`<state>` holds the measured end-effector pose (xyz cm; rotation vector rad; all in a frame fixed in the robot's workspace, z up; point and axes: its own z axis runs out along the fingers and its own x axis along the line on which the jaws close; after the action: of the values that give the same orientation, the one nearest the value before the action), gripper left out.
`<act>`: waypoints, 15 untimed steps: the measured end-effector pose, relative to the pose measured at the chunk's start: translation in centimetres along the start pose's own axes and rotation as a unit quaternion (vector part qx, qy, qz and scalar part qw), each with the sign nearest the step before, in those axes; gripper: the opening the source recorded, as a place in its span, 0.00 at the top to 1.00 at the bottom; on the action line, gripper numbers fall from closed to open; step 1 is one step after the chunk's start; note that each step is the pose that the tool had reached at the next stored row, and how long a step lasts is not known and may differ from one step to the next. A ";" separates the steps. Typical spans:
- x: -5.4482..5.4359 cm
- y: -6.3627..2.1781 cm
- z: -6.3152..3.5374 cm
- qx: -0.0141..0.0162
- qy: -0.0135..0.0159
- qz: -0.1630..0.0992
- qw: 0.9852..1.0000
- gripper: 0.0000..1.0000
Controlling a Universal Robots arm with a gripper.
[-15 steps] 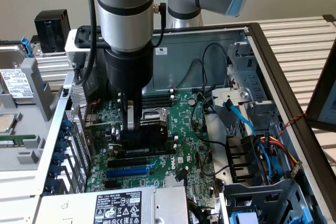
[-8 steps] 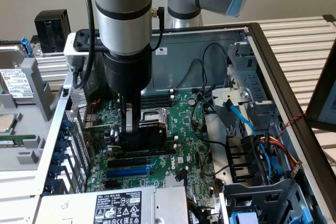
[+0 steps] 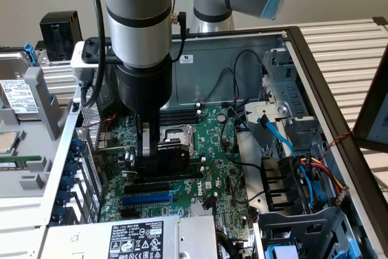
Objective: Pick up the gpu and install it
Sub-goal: 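Insert the gpu into the slot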
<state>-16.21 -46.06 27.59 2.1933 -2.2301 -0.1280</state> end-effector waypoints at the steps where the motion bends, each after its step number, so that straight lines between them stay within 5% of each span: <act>1: 0.0 0.01 0.14 0.000 0.000 0.000 1.000 0.73; 15: 0.3 0.26 1.20 -0.001 0.000 0.001 1.000 0.73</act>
<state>-16.56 -46.31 26.40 2.1911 -2.2305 -0.1298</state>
